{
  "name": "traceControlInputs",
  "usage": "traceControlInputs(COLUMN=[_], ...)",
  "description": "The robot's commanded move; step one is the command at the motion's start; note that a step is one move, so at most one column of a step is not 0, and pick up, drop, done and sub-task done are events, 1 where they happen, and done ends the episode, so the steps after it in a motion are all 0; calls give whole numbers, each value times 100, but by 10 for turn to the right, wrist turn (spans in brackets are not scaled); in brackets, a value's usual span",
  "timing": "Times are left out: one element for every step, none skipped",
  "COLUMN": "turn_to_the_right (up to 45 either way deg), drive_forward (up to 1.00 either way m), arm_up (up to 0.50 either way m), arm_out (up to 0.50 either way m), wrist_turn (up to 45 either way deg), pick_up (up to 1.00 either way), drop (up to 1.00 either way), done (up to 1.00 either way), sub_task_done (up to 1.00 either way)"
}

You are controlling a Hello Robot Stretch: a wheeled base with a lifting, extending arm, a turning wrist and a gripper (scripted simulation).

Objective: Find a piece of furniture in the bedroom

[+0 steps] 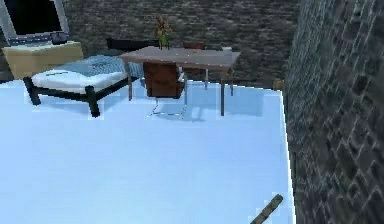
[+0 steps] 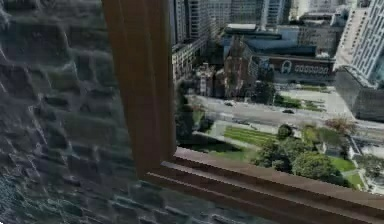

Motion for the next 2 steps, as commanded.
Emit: traceControlInputs(turn_to_the_right=[0,-30], drive_forward=[100,0], arm_up=[0,0], arm_out=[0,0], wrist_turn=[0,0], pick_up=[0,0], drop=[0,0], done=[0,0], sub_task_done=[0,0])
